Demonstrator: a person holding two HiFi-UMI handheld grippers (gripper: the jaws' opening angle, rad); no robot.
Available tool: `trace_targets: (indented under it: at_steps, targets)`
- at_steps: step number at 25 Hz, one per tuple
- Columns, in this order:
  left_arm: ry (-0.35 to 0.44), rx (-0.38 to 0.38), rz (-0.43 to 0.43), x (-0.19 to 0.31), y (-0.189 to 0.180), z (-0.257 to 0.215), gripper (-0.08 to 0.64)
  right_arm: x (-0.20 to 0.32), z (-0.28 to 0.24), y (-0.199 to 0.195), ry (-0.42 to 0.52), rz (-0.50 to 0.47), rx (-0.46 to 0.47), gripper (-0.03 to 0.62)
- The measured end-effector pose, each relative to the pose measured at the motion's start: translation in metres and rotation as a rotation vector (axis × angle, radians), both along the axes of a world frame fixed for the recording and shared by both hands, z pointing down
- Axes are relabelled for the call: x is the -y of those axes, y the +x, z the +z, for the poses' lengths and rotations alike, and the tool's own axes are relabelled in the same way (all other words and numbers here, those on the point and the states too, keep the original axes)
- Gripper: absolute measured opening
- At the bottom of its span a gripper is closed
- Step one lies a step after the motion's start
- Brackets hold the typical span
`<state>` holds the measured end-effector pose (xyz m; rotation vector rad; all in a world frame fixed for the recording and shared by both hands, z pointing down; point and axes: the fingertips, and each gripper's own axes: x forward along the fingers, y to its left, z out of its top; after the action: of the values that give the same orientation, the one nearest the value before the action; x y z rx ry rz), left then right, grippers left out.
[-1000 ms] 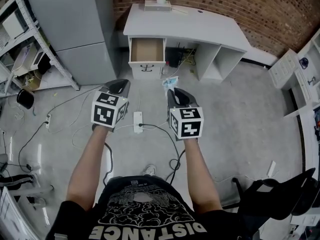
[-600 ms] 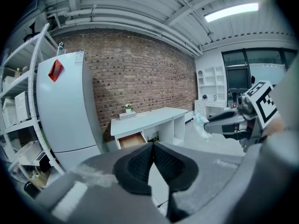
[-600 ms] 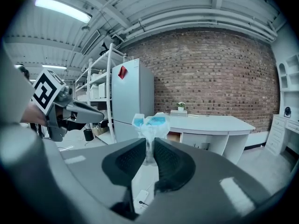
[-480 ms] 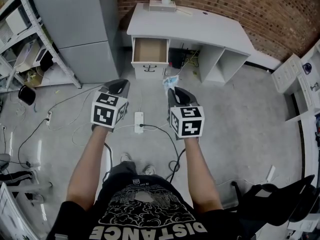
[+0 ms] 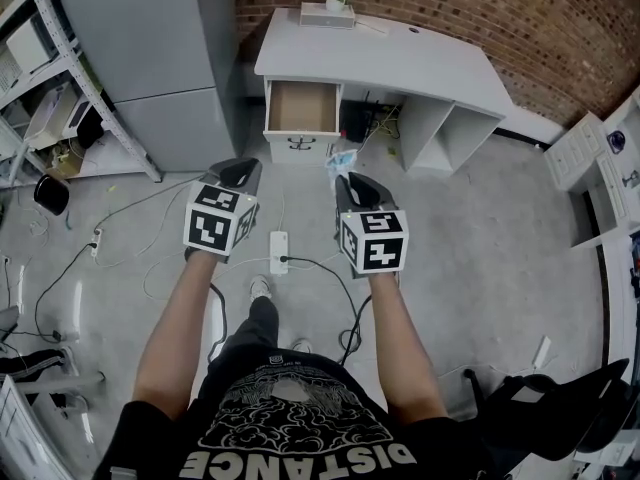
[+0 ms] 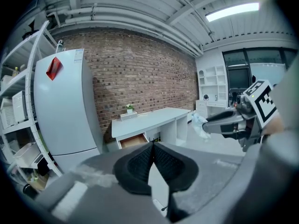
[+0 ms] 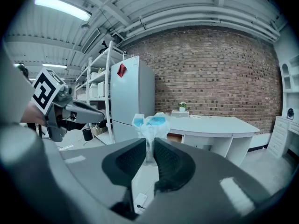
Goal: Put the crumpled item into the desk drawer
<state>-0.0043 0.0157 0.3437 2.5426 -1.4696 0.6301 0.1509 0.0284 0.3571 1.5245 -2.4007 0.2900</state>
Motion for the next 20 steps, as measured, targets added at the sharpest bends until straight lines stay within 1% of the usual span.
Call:
trace_targets:
  at_steps: [10,20]
  targets:
    - [-0.019,-0.022,0.021,0.080,-0.018,0.010,0.000,0.075,0.005,-0.025,-0.016,0.003,-0.044,0.057]
    - [-0.054,-0.055,0.052,0.157,-0.043,0.019,0.000,0.145,0.008,-0.051,-0.045,0.036,-0.079,0.058]
